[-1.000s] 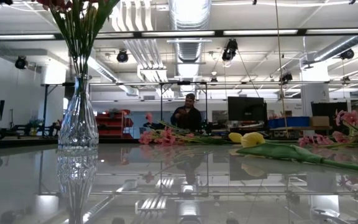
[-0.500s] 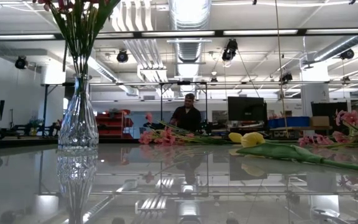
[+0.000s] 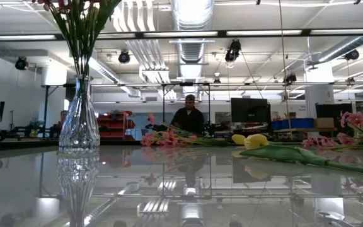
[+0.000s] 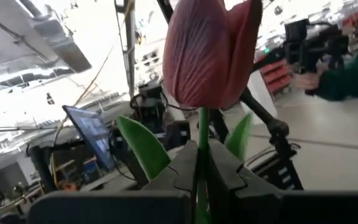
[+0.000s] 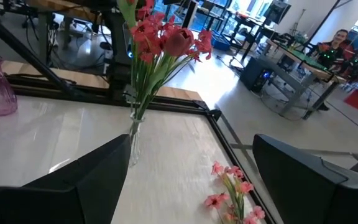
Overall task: Sort flowers into vase by color
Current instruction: Put the red flower into the transparent vase
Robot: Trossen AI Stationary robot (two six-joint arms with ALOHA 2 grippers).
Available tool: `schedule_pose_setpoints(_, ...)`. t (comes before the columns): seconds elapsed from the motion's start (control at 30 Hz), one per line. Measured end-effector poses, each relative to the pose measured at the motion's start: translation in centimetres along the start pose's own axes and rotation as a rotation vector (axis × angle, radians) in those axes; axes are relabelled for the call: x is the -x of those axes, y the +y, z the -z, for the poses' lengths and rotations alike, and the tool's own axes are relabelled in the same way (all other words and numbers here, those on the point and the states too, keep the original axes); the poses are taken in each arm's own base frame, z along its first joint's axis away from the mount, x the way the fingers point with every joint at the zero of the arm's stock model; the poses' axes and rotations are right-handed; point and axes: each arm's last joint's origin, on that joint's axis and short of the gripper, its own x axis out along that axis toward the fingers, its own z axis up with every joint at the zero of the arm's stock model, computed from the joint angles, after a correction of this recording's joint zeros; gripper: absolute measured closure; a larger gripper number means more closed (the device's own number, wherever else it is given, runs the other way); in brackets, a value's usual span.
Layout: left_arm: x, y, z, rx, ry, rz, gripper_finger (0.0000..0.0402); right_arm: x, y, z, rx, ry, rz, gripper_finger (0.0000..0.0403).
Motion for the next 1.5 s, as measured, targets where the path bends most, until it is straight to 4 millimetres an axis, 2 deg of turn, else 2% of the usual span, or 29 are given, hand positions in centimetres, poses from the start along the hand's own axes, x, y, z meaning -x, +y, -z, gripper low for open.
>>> schedule_pose_setpoints(0.17, -0.2, 0.0, 0.7, 0.024, 0.103, 0.015, 0.0402, -0.2, -0.2, 0.0, -0.003, 0.0, 0.01, 0.0074)
schedule_pose_setpoints(0.37, -0.9, 0.2, 1.4, -0.001, 0.126, 0.017, 0.0402, -0.5, -0.6, 0.1, -0.011, 0.007, 0.029, 0.0074)
schedule_pose_setpoints(0.63, -0.7, 0.5, -1.2, -0.093, 0.035, 0.096, 0.0402, -0.8, -0.9, 0.0, -0.016, 0.007, 0.038, 0.0074)
schedule_pose_setpoints(0.97, -1.1, -0.1, 1.6, -0.027, 0.089, 0.106, 0.0402, -0.8, -0.9, 0.0, -0.009, 0.007, 0.038, 0.0074)
schedule_pose_setpoints(1.2, -1.1, 0.2, 1.8, 0.043, 0.156, -0.011, 0.0402, -0.8, -0.9, 0.0, -0.009, 0.006, 0.038, 0.0074)
schedule_pose_setpoints(1.37, -1.1, 0.8, 1.8, 0.164, 0.204, -0.191, 0.0402, -0.8, -1.0, 0.0, -0.008, 0.0, 0.04, 0.0074)
schedule_pose_setpoints(1.5, -1.2, 1.1, 1.4, 0.221, 0.201, -0.215, 0.0402, -0.8, -1.0, -0.1, -0.004, -0.003, 0.043, 0.0074)
